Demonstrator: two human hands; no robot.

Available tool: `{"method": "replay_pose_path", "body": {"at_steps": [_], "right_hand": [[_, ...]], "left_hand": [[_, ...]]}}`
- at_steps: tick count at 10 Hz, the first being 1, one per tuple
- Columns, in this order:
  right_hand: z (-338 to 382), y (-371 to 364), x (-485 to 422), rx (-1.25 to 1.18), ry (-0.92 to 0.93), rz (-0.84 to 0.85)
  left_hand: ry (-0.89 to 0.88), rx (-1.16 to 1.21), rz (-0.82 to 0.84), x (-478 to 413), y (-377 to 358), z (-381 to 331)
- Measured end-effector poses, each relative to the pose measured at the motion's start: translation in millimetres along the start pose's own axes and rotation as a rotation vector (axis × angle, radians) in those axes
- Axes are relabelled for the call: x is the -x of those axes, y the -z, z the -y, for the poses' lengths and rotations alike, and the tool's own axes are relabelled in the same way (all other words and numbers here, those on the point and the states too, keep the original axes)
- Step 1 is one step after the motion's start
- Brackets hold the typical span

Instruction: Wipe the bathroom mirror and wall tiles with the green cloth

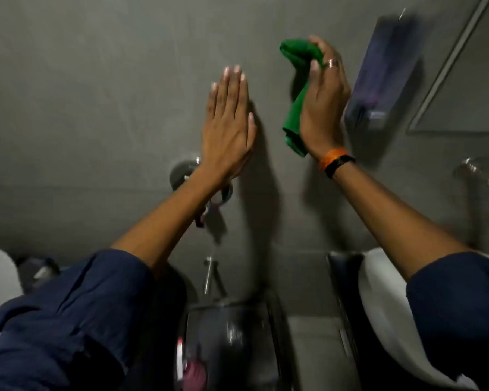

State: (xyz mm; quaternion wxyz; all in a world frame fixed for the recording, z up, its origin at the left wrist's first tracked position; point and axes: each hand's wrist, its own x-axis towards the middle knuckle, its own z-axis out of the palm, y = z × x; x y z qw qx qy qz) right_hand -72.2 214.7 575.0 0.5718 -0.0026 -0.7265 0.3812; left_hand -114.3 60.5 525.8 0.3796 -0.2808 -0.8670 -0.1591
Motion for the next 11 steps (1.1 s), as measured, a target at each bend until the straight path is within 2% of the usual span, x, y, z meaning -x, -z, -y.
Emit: {"method": "replay_pose_path", "body": {"at_steps": [2,3,4,5,6,7,9,10,11], "right_hand": [[-68,9,192,0.097,-0.356,0.196],[-111,27,335,0.186,-0.608,0.438],[-142,37,425,0.237,-0.718,0.61],[-190,47,541,0.39,-0.658,0.854],[-232,47,617,0.584,-0.505,1.086],[-273,58,690,0.713,-0.375,1.368],[-305,69,739,0.76,-0.248,1.3],[-301,65,730,0.752,-0.267,1.343],[-283,70,706,0.736,-0.297,1.337]], "left_hand": [[0.126,0.121,0.317,172,-76,3],[0.225,0.179,0.574,296,-124,-3],[0.3,0.196,0.739,377,-157,-8],[0.34,0.199,0.916,497,-210,-16],[0.334,0.219,1.02,563,-246,-18],[0.39,0.209,1.046,622,-284,-13],[0.368,0.207,1.034,684,-331,-18],[0.391,0.209,1.055,674,-328,-18],[0.463,0.264,0.97,645,-310,-24]]}}
